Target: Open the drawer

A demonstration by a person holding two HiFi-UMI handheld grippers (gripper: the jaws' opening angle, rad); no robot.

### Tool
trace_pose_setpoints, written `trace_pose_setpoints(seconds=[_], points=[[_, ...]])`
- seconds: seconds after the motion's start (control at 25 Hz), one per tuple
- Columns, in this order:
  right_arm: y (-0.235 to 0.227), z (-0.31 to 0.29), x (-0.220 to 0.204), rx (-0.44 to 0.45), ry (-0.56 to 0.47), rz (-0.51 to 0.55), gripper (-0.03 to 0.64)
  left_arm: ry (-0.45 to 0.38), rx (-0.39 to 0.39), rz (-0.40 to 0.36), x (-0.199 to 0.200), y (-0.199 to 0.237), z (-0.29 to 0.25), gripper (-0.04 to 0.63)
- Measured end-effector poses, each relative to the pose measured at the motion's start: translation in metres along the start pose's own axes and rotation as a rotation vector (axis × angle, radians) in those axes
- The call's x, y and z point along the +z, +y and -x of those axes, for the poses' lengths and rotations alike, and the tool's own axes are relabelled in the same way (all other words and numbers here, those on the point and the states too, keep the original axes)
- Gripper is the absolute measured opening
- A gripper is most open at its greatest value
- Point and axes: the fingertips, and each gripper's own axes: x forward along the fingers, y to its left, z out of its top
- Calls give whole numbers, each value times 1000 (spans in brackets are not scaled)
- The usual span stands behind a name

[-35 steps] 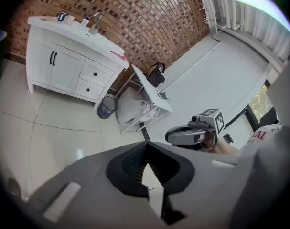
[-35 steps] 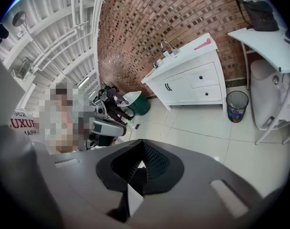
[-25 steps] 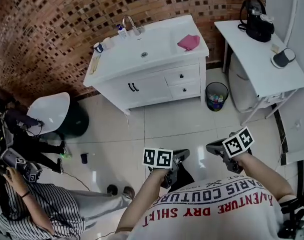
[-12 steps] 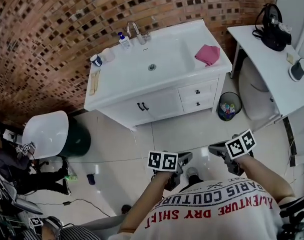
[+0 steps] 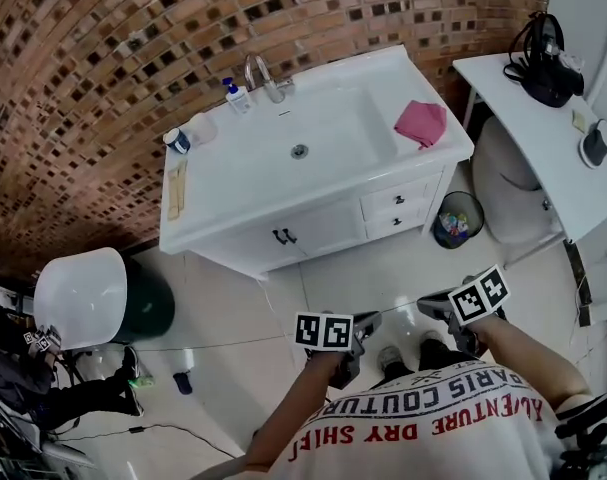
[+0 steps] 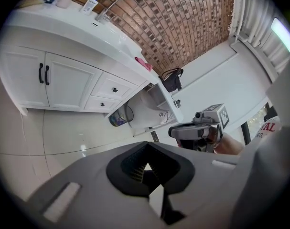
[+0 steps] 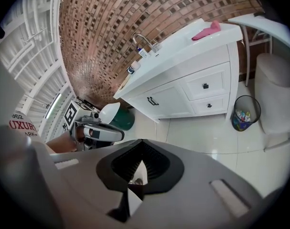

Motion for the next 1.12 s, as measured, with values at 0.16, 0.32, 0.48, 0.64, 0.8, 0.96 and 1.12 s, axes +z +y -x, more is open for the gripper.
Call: trace_pose_setpoints(seconds=[0.16, 0.32, 0.48, 0.64, 0.8, 0.96, 1.12], points=[[-14, -5, 6, -2, 31, -4, 6, -1, 12, 24, 10, 11, -7, -7], [-32, -5, 17, -4, 51, 7, 6, -28, 9, 45, 21, 14, -16, -7], [-50, -8, 35, -11, 62, 35, 6, -41, 15, 61, 35, 22, -26, -7], [-79, -14, 45, -32, 64, 39, 8, -65, 13, 85, 49, 37, -44, -7], [-113, -29, 44, -35, 65, 54, 15, -76, 1, 71, 56, 60, -71, -6], [-165, -66, 31, -42, 67, 62, 38, -64, -3, 53, 45, 103, -115, -8], [-225, -124, 10, -39, 94, 60, 63, -71, -14, 65, 30, 164, -165, -6]])
